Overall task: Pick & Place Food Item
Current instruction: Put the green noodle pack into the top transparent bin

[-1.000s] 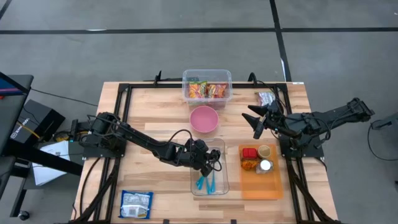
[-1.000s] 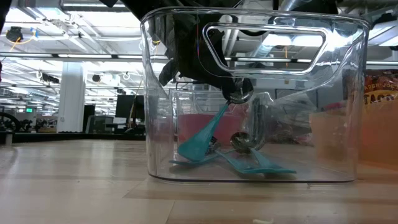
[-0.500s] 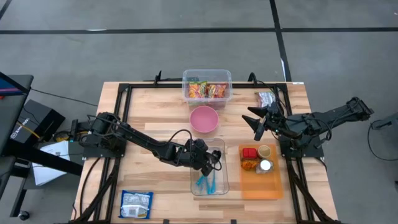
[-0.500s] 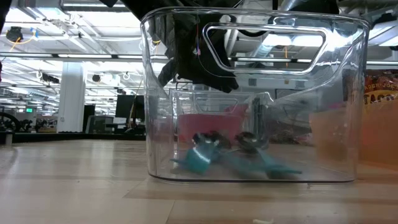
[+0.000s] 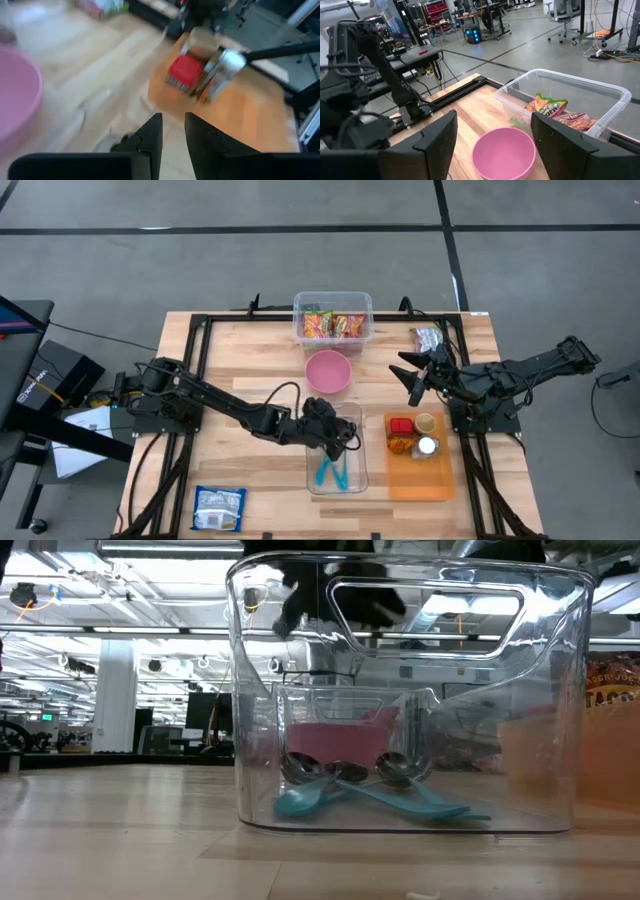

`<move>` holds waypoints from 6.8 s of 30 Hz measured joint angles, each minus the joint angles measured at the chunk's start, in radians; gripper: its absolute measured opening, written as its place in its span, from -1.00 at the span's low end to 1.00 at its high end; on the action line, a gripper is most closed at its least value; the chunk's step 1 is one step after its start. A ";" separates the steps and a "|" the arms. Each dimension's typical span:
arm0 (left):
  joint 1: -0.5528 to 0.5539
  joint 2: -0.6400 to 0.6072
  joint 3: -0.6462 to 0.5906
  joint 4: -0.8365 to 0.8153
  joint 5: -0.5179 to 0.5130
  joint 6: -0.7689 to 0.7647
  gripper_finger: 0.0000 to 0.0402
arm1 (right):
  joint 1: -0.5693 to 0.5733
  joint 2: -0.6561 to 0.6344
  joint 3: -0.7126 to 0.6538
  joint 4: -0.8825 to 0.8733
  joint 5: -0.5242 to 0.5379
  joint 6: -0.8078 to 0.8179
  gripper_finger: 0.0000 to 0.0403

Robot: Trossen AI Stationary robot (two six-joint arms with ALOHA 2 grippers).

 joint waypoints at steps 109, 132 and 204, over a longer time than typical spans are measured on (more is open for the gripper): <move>0.156 -0.489 0.000 -0.321 -0.131 0.304 -0.62 | -0.953 0.687 0.013 -0.671 -0.370 -0.306 -0.99; 0.156 -0.489 0.000 -0.321 -0.132 0.312 -0.62 | -0.774 0.523 0.051 -0.793 -0.437 -0.255 -0.44; 0.157 -0.416 0.000 -0.229 -0.077 0.238 -0.62 | -0.582 0.435 -0.010 -0.701 -0.543 0.063 -0.43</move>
